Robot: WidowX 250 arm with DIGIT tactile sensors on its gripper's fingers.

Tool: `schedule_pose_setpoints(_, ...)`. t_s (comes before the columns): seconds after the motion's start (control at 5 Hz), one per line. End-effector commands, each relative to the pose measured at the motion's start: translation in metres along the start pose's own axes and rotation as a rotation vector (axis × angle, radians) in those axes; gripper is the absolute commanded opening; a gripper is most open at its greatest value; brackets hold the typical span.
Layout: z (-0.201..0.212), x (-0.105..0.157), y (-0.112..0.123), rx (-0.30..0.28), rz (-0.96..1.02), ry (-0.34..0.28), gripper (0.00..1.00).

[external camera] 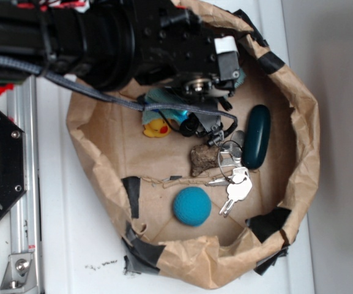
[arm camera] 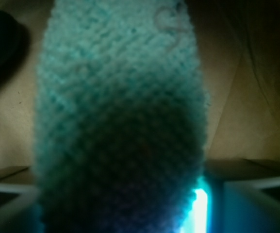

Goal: Grab the blue cloth.

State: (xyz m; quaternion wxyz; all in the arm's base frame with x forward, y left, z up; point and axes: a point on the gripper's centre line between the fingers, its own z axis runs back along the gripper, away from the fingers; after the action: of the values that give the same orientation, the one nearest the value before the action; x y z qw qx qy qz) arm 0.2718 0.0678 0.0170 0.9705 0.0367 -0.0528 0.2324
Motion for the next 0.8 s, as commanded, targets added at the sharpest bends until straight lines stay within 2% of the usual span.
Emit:
schedule_pose_setpoints(0.0,0.018,0.000,0.014,-0.016,-0.015,-0.040,0.00)
schedule_pose_setpoints(0.2,0.063,0.009,0.009,-0.051,-0.100,-0.089,0.00)
schedule_pose_setpoints(0.4,0.116,0.002,-0.025,-0.162,-0.237,-0.159,0.00)
schedule_pose_setpoints(0.6,0.162,-0.006,-0.054,-0.163,-0.312,-0.133,0.00)
